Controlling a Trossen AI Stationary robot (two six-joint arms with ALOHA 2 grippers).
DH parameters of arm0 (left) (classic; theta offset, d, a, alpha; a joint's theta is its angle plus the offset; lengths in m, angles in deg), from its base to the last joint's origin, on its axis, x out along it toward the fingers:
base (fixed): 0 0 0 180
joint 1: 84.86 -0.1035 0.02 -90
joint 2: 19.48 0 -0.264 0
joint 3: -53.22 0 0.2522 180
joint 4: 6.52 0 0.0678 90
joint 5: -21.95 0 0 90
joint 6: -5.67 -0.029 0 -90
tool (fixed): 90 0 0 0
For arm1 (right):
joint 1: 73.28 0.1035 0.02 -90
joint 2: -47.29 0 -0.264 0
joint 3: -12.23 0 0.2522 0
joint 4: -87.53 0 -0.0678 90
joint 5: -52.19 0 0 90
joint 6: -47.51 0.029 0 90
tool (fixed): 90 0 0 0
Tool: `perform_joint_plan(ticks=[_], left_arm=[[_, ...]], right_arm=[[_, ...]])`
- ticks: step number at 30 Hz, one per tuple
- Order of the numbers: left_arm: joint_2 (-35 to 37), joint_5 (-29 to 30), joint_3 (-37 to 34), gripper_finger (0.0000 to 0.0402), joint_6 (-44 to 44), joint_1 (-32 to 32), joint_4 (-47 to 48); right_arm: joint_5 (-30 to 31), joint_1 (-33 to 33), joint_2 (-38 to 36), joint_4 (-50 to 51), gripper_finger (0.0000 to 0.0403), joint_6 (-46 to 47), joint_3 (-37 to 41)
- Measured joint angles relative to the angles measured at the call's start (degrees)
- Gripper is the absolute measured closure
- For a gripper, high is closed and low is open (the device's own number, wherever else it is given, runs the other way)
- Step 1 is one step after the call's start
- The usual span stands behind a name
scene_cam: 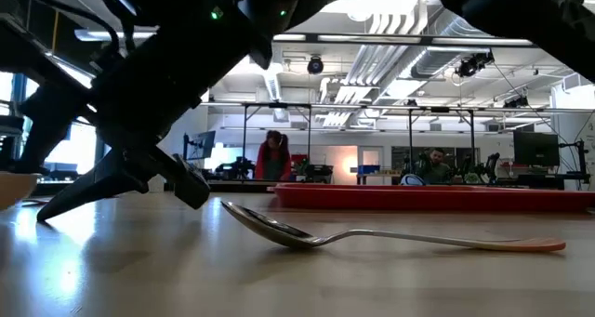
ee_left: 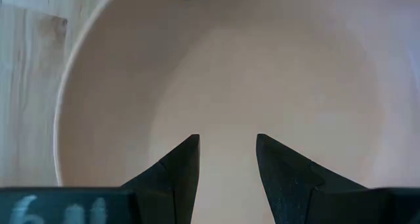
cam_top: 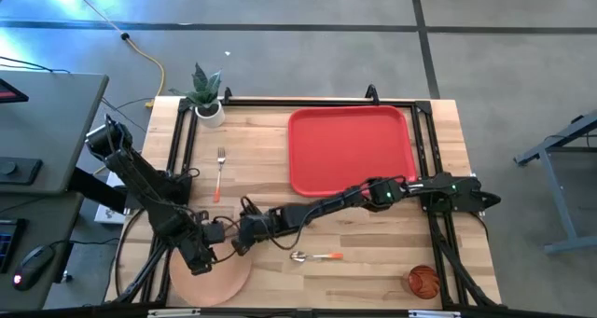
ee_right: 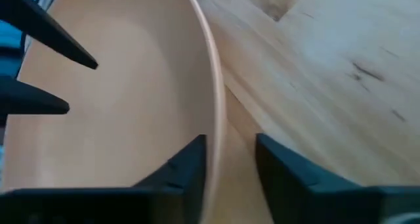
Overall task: Pick and place plate/cup/fork/spoon on tray
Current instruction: Put the light pink plate on the red tray
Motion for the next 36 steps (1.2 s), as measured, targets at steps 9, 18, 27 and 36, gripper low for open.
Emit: perform_joint_plan(ticks=[9, 18, 27, 36], left_arm=[[5.42, 0.46, 0.0, 0.0261, -2.42, -2.54, 0.97], [21.53, 14.02, 0.0, 0.0261, -3.48, -4.42, 1.45], [36.28, 36.69, 0.0, 0.0261, -10.19, -4.55, 0.31], [39.56, 41.1, 0.02, 0.0261, -17.0, -9.96, 0.47]], right_arm=[[-7.77, -3.0, -0.7, 1.64, 0.0389, 0.84, 0.27], [-9.81, -6.96, -8.7, 10.35, 0.0399, -6.14, 0.4], [-0.83, -10.11, -21.59, 27.73, 0.0401, -20.1, 0.21], [6.33, -16.15, -27.91, 41.12, 0.0402, -29.28, 0.31]])
